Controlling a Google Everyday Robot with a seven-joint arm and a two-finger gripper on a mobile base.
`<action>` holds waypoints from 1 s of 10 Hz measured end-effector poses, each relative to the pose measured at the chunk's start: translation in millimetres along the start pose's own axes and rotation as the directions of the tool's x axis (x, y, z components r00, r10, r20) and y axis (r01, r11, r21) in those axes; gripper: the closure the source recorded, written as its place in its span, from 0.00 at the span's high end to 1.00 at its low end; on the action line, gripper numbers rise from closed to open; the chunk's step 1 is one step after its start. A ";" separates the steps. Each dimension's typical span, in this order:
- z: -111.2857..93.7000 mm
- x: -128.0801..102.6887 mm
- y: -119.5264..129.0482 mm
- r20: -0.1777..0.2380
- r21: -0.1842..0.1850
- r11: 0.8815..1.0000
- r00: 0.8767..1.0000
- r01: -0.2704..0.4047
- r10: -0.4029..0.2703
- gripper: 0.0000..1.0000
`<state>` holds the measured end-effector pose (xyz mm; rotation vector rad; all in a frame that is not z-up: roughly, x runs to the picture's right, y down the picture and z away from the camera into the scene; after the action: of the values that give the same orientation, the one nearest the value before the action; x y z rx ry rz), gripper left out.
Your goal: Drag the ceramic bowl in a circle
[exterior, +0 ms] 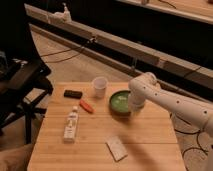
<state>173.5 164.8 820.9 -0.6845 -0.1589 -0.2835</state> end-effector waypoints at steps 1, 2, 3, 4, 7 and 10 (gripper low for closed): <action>2.6 8.8 20.7 -0.012 -0.037 0.999 1.000 -0.004 0.003 0.00; 5.8 23.2 37.2 -0.031 -0.068 0.997 0.999 -0.022 0.020 0.00; 9.4 43.5 48.1 -0.061 -0.091 0.994 0.997 -0.060 0.054 0.00; 13.1 65.3 51.4 -0.102 -0.103 0.990 0.991 -0.100 0.090 0.00; 21.3 98.0 19.0 -0.170 -0.084 0.982 0.974 -0.166 0.150 0.00; 20.9 85.3 -32.3 -0.162 -0.031 0.988 0.976 -0.151 0.144 0.00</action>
<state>243.5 136.9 876.4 -0.7094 0.0513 -0.1984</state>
